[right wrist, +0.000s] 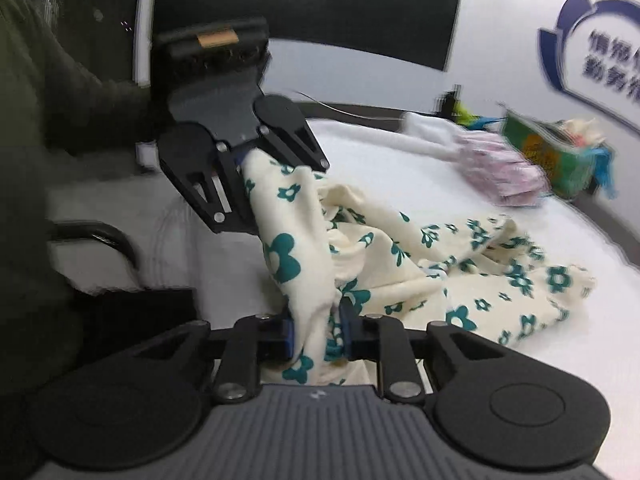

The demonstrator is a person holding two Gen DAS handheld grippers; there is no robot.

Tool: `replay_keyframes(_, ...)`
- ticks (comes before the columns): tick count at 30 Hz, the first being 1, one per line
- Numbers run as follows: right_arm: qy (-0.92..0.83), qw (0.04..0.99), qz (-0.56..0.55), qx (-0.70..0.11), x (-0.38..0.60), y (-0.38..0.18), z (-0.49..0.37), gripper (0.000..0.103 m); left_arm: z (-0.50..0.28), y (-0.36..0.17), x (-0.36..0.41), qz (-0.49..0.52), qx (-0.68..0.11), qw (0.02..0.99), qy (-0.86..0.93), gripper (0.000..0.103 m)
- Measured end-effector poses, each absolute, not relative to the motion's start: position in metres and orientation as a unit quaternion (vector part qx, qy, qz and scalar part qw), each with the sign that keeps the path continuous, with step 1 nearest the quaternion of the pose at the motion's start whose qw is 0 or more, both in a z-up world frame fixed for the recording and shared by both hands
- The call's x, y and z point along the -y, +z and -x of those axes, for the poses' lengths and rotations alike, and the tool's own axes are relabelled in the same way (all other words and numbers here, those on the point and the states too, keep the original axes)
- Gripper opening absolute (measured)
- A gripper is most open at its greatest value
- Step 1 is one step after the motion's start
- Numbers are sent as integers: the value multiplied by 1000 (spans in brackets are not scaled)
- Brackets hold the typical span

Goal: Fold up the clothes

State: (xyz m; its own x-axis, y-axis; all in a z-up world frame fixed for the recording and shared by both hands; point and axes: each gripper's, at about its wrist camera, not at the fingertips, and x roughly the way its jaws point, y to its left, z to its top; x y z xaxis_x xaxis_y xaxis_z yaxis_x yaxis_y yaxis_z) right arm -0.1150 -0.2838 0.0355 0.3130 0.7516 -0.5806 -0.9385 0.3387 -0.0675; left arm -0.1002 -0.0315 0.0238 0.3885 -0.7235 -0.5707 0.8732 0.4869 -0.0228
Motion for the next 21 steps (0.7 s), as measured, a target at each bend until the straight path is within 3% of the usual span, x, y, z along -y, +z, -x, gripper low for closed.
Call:
replay_keyframes(2,535,789,197,-228,285,38,120,27,89,23,23,-59,-311,824,-471,22)
replay_keyframes(4,510,811,196,-208,286,39,125,62,70,19,13,31,-360,816,-452,20)
replay_keyframes(7,484,843,175,-157,292,38,134,84,66,22,8,46,-351,819,-451,20)
replay_keyframes(19,449,848,262,-105,269,7,156,88,40,16,-2,137,-402,795,-434,19)
replay_keyframes(21,452,838,286,-103,262,7,166,96,34,14,-4,152,-407,791,-429,19)
